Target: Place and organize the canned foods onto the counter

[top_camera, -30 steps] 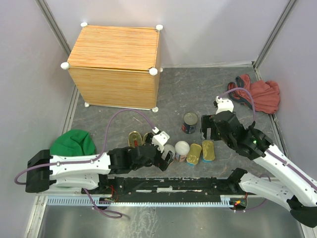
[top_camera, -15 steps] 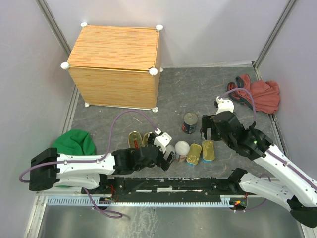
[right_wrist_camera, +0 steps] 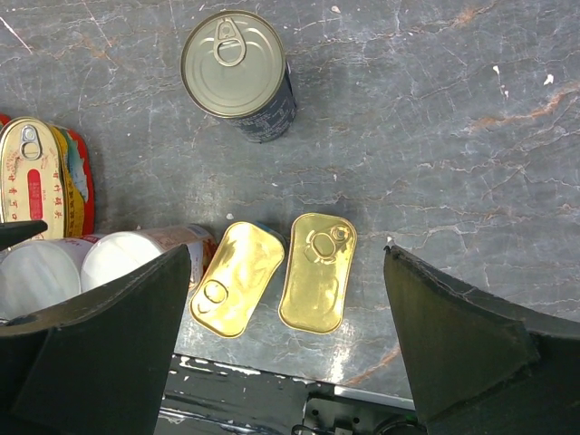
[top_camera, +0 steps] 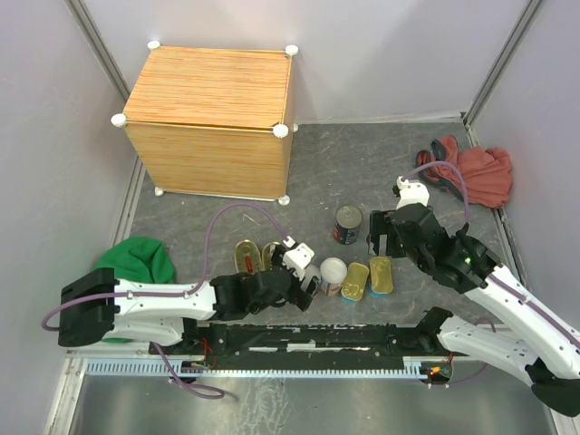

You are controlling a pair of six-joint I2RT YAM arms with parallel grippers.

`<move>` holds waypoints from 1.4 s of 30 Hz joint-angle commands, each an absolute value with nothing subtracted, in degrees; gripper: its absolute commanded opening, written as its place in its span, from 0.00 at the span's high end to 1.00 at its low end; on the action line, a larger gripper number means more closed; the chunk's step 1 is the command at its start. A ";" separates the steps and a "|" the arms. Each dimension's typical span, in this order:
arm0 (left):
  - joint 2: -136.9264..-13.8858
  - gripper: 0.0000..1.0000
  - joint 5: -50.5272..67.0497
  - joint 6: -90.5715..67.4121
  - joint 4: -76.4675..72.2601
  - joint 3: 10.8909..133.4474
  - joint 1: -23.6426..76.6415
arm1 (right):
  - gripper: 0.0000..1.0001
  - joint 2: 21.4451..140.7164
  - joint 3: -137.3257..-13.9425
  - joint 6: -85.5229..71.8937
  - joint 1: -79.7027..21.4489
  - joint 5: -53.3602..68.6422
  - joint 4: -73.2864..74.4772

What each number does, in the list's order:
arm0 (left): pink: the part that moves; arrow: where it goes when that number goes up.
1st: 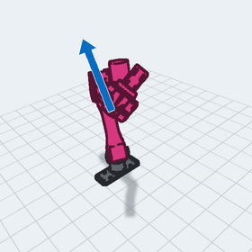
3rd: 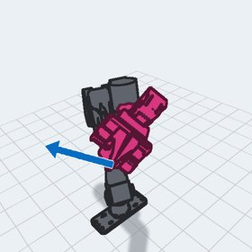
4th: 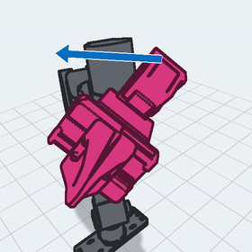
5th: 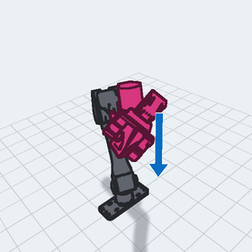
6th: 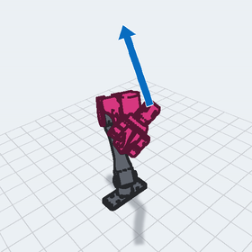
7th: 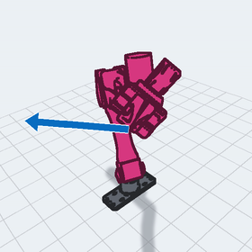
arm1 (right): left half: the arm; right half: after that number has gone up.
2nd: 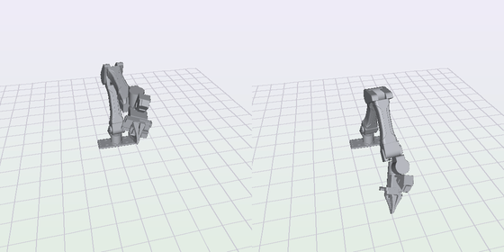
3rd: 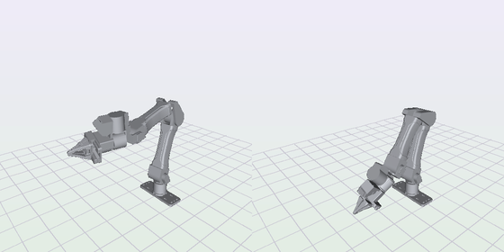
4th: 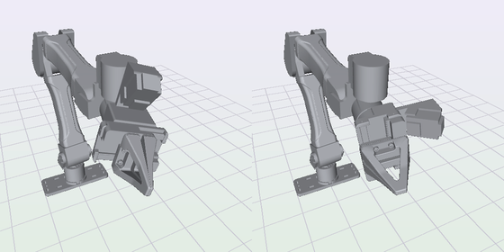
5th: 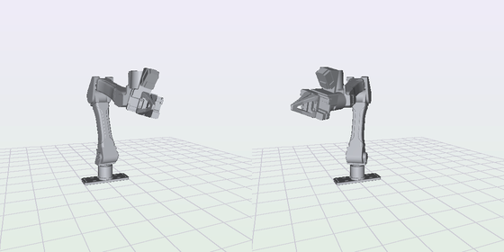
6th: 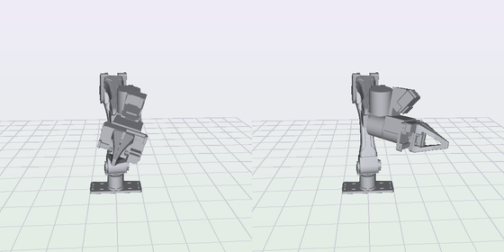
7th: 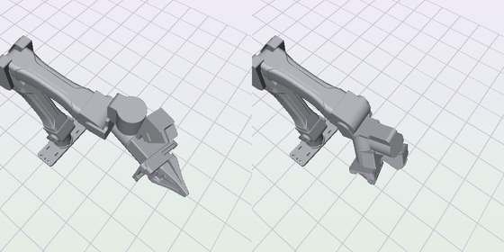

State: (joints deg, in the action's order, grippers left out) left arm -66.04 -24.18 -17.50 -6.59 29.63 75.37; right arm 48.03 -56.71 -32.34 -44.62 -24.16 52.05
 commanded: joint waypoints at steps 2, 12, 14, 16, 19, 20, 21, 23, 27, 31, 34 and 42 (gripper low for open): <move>-64.97 0.13 -27.35 -16.61 -11.82 28.15 75.70 | 0.06 47.59 -57.59 -33.19 -44.91 -23.80 52.09; -60.20 0.53 -31.41 -16.12 -9.77 28.17 75.67 | 0.07 47.37 -56.13 -33.46 -44.91 -23.93 50.67; -58.98 0.62 -31.97 -16.14 -9.44 28.11 75.67 | 0.07 47.54 -55.60 -33.78 -44.91 -23.61 49.98; -58.13 0.72 -32.44 -16.02 -8.84 28.27 75.67 | 0.07 47.82 -55.40 -33.76 -44.91 -23.48 49.46; -56.97 0.79 -32.69 -15.61 -8.01 28.75 75.68 | 0.07 48.61 -55.38 -33.51 -44.91 -23.47 48.70; -56.63 0.81 -32.70 -15.45 -7.74 28.94 75.72 | 0.07 48.75 -55.32 -33.47 -44.91 -23.47 48.38; -56.34 0.82 -34.11 -15.27 -7.47 29.23 75.68 | 0.07 48.85 -55.25 -33.48 -44.91 -23.40 48.08; -55.74 0.86 -34.82 -14.68 -6.70 30.14 75.67 | 0.07 49.07 -55.02 -33.48 -44.91 -23.25 47.63; -54.50 0.91 -36.35 -13.92 -5.80 31.28 75.67 | 0.07 49.47 -54.80 -33.22 -44.91 -23.11 46.94; -53.59 0.96 -37.80 -13.50 -5.01 32.23 75.71 | 0.07 49.57 -54.70 -32.96 -44.92 -23.12 46.30; -53.32 0.97 -38.65 -13.16 -3.62 33.46 75.67 | 0.07 49.33 -54.29 -32.96 -44.91 -22.98 45.61; -51.18 0.97 -40.55 -13.36 -2.12 35.44 75.67 | 0.07 49.22 -53.04 -33.01 -44.91 -21.98 43.77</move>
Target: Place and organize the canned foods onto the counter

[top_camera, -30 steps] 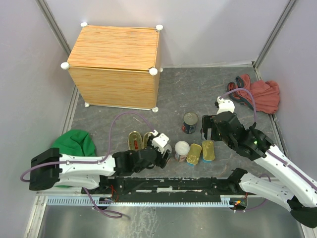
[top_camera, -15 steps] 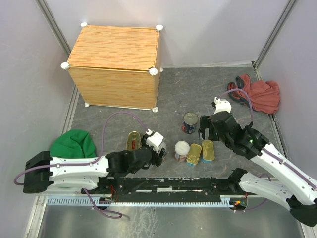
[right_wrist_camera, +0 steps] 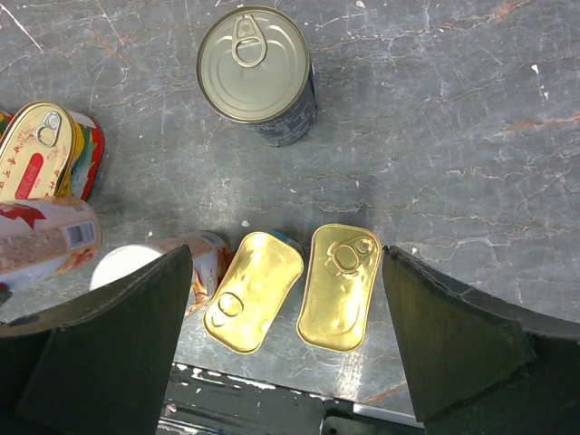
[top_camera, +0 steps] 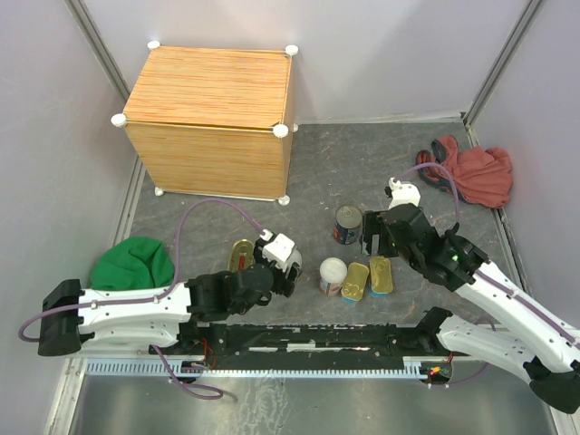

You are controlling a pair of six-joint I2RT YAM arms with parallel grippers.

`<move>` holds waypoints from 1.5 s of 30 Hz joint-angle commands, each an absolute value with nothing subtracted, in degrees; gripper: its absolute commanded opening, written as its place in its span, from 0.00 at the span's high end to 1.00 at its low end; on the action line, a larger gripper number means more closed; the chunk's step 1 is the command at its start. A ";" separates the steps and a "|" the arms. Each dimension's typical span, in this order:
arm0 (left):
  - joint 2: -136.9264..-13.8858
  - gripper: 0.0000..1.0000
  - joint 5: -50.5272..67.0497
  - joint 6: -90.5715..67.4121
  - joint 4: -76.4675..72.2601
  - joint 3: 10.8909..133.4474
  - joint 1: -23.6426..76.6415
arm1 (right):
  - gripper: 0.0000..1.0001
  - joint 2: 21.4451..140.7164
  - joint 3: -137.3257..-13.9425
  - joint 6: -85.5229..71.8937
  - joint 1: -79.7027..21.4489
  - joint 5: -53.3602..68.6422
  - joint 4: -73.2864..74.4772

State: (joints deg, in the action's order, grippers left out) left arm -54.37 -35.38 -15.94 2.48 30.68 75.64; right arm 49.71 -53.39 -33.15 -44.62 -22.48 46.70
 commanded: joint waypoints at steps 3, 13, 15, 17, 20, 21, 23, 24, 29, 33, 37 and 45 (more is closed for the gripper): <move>-50.56 0.97 -41.74 -12.83 -2.02 36.65 75.63 | 0.07 49.22 -52.99 -32.71 -44.91 -21.97 43.78; -53.74 0.97 -52.71 -9.12 3.49 49.74 75.67 | 0.07 50.81 -55.10 -31.30 -44.91 -21.27 43.64; -54.81 0.97 -56.96 -8.06 4.72 52.89 75.47 | 0.07 51.04 -55.50 -31.26 -44.91 -21.13 43.27; -55.88 0.97 -60.26 -7.05 5.07 56.14 74.62 | 0.07 51.15 -55.73 -31.37 -44.91 -21.09 42.84; -57.57 0.97 -61.44 -6.49 6.20 61.02 70.27 | 0.07 51.87 -56.15 -31.01 -44.91 -20.75 41.81; -58.36 0.97 -60.46 -6.67 7.33 62.93 68.12 | 0.07 52.38 -56.61 -30.70 -44.92 -20.74 41.68; -59.96 0.97 -58.66 -7.01 9.58 67.34 63.61 | 0.07 53.38 -57.94 -29.85 -44.91 -20.74 41.44; -60.81 0.97 -58.14 -6.45 9.88 69.26 62.08 | 0.07 53.63 -58.61 -29.58 -44.91 -20.62 41.07; -65.36 0.97 -56.83 -3.18 13.09 79.08 55.95 | 0.07 56.80 -63.51 -29.01 -44.91 -18.64 38.83; -67.51 0.97 -55.16 -3.42 15.50 84.76 50.69 | 0.07 61.87 -70.13 -29.48 -44.91 -15.97 35.22; -69.83 0.97 -53.86 -2.81 17.92 90.86 47.04 | 0.07 70.04 -79.98 -30.30 -44.83 -13.60 32.78; -74.84 0.97 -51.23 -0.83 21.99 103.00 40.41 | 0.08 84.22 -96.76 -36.30 -43.06 -8.71 27.76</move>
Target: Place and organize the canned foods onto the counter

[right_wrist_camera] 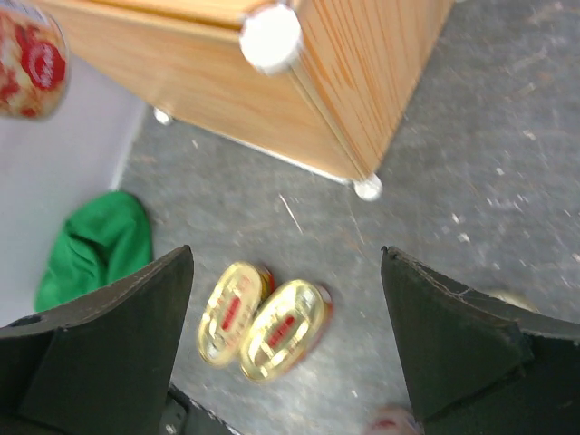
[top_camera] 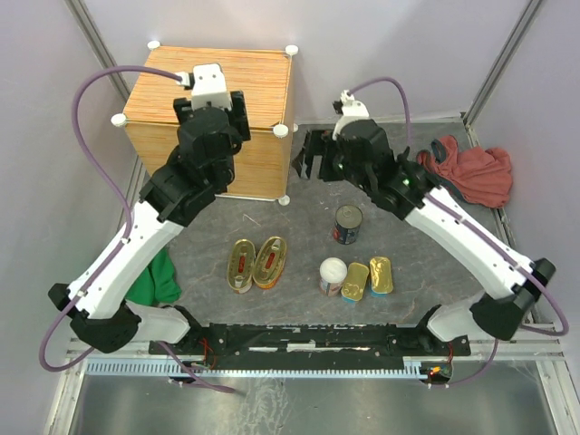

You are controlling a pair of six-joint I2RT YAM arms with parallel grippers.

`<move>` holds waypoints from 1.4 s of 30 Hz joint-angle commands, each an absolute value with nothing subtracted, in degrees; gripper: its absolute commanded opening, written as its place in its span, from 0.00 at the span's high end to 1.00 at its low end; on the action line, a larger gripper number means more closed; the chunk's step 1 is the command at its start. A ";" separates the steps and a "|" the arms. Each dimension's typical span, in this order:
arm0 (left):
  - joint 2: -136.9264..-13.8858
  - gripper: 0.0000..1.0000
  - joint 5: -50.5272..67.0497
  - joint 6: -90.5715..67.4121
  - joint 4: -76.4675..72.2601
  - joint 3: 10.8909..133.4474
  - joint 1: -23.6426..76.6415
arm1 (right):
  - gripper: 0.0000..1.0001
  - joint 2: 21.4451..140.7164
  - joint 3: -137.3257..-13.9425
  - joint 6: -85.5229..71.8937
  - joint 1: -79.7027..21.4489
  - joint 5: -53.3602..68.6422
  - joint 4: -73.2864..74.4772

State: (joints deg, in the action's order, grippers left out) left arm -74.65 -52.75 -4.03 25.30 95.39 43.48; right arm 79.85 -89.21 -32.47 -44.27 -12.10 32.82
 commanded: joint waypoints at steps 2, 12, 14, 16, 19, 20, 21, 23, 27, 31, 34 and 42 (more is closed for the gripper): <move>-76.08 0.97 -49.96 -1.03 23.16 105.60 38.23 | 0.09 87.13 -99.98 -37.72 -42.14 -7.97 27.29; -80.42 0.97 -41.64 -5.45 26.61 112.40 26.72 | 0.11 98.06 -109.52 -44.88 -38.20 -2.80 24.52; -80.60 0.97 -39.95 -7.16 26.62 112.51 24.26 | 0.11 100.28 -111.24 -45.44 -37.87 -2.29 24.46; -80.96 0.97 -38.59 -8.30 26.63 112.65 22.32 | 0.11 101.94 -112.47 -46.28 -37.58 -1.68 24.48; -81.45 0.97 -37.42 -8.99 26.65 113.08 20.41 | 0.11 104.03 -113.52 -47.64 -37.31 -0.71 23.83; -81.63 0.97 -37.18 -9.23 26.66 113.24 19.75 | 0.12 104.73 -113.96 -47.94 -37.23 -0.44 23.74; -81.80 0.97 -36.92 -9.45 26.59 113.34 19.32 | 0.12 105.41 -114.42 -48.25 -37.19 -0.18 23.65; -82.20 0.97 -36.43 -9.50 26.37 113.65 18.64 | 0.12 106.52 -115.14 -48.60 -36.97 0.00 23.68; -83.23 0.97 -35.88 -9.36 26.40 114.96 17.75 | 0.13 108.24 -116.64 -49.23 -35.95 0.78 23.73; -84.09 0.97 -35.40 -9.40 26.43 115.95 17.20 | 0.15 109.69 -117.55 -49.66 -35.19 1.69 23.80; -84.69 0.97 -35.31 -9.36 26.11 116.39 17.01 | 0.17 110.63 -117.71 -50.14 -34.84 2.55 23.31; -86.13 0.97 -35.24 -9.13 26.02 117.73 16.44 | 0.23 112.60 -118.77 -51.97 -34.68 5.37 22.00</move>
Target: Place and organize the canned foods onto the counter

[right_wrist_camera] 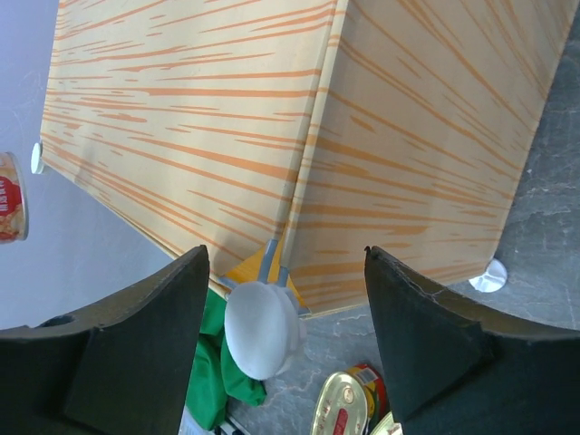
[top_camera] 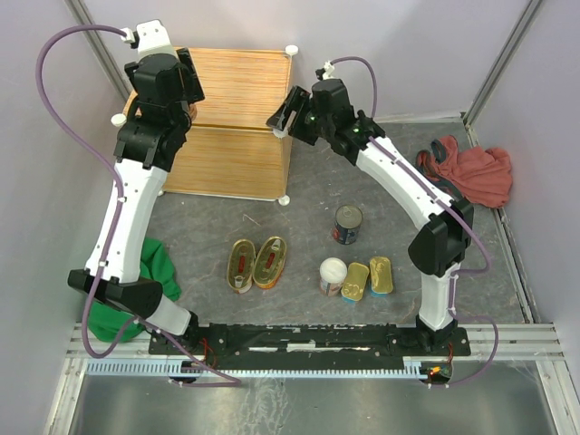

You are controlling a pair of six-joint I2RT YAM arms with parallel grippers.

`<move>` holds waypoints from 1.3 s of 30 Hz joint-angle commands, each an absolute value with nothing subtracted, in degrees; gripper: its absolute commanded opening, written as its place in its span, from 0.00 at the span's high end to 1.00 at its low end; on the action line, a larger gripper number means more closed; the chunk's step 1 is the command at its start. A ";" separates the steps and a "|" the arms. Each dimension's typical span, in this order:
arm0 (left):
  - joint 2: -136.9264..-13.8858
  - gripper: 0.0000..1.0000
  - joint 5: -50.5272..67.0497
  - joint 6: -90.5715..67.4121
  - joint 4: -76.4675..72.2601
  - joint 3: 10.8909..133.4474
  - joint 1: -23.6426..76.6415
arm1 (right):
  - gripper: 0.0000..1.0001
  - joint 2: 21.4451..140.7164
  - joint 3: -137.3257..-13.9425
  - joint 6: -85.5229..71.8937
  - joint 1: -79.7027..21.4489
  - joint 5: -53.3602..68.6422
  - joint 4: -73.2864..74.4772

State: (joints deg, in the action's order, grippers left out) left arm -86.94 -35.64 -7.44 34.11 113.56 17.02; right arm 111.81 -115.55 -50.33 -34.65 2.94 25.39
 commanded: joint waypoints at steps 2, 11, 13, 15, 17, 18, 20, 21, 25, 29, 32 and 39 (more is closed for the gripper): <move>-86.22 0.97 -35.27 -9.06 25.92 117.74 16.20 | 0.24 112.99 -119.00 -52.86 -34.63 6.08 21.55; -86.29 0.97 -35.76 -8.54 25.16 117.49 15.39 | 0.40 112.73 -118.35 -54.75 -34.80 7.64 20.89; -86.22 0.97 -36.12 -8.52 24.97 117.30 15.27 | 0.44 112.53 -118.30 -54.84 -34.68 7.66 21.21; -86.13 0.97 -36.33 -8.48 24.79 117.21 15.15 | 0.49 112.12 -118.02 -54.98 -34.72 7.67 21.54; -86.13 0.97 -36.69 -8.31 24.70 117.19 15.17 | 0.56 111.91 -117.70 -55.22 -34.77 7.57 21.60; -86.03 0.97 -37.02 -8.22 24.65 117.11 15.12 | 0.64 111.89 -117.69 -55.34 -34.77 7.44 21.78; -85.81 0.97 -37.36 -8.09 24.32 116.83 15.03 | 0.79 111.95 -117.98 -55.38 -34.71 7.40 22.28; -85.64 0.97 -37.48 -7.97 24.08 116.67 15.05 | 0.84 112.04 -118.33 -55.37 -34.64 7.39 22.63; -85.30 0.97 -37.54 -7.75 23.82 116.36 15.05 | 0.94 112.06 -118.97 -55.71 -34.64 7.30 23.16; -85.08 0.97 -37.62 -7.53 23.91 116.24 15.07 | 0.99 112.02 -119.34 -55.79 -34.40 7.16 23.56; -84.91 0.97 -37.80 -7.31 23.92 116.26 15.07 | 0.99 111.49 -118.36 -55.98 -33.96 6.97 23.34; -84.51 0.97 -38.10 -6.58 23.77 116.27 15.04 | 0.99 109.43 -115.50 -56.18 -32.49 6.89 22.29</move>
State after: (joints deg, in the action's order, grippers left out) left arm -87.92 -36.40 -7.40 32.84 113.65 15.44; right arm 112.86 -116.46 -57.78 -33.15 5.30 24.25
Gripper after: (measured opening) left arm 0.742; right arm 0.039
